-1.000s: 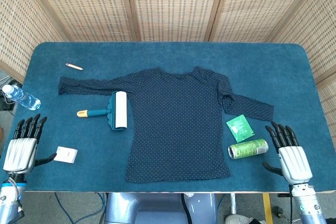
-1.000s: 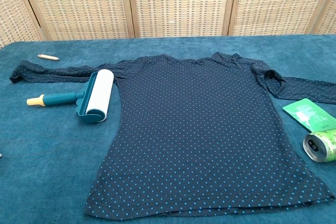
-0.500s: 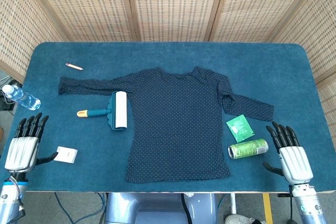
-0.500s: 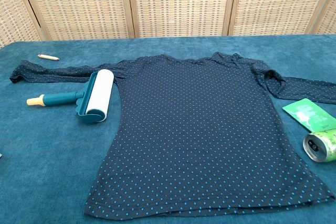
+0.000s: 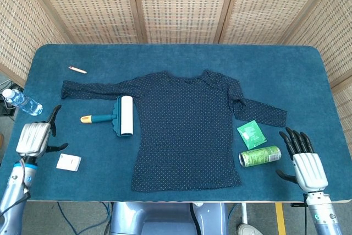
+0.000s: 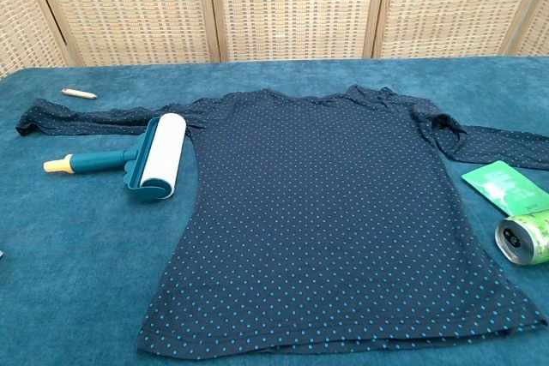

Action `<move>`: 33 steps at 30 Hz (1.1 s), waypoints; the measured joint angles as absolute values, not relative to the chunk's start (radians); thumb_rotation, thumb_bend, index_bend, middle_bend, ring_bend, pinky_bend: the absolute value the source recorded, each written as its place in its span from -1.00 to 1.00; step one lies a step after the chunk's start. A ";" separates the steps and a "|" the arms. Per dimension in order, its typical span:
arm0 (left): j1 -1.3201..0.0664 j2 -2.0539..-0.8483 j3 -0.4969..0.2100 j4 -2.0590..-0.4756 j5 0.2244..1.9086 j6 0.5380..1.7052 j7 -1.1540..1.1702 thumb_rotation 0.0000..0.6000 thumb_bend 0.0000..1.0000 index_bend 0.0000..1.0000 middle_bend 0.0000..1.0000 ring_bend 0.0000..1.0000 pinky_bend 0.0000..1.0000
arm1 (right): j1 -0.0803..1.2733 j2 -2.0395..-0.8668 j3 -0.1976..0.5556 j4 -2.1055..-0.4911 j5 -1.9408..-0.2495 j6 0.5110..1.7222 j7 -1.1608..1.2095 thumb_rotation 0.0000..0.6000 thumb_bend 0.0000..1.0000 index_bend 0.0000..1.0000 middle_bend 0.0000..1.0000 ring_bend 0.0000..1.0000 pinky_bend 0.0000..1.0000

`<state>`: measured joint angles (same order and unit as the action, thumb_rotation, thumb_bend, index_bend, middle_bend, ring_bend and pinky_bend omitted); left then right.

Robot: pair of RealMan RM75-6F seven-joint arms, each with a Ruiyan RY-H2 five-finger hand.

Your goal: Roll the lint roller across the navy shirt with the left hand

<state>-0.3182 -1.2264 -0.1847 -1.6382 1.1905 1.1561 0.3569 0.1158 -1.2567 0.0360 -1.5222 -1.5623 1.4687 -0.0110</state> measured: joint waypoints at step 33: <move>-0.664 -1.460 -0.179 -1.273 0.834 0.862 0.580 1.00 -0.39 -0.14 0.66 0.44 0.31 | 0.125 -1.272 0.047 -1.493 -1.526 1.439 -0.016 1.00 -0.95 -1.00 -1.00 -1.00 -1.00</move>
<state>-0.6636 -1.4604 -0.1793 -1.2732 0.8340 0.8617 0.5796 0.1247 -1.2724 0.0466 -1.4930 -1.5262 1.4393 -0.0164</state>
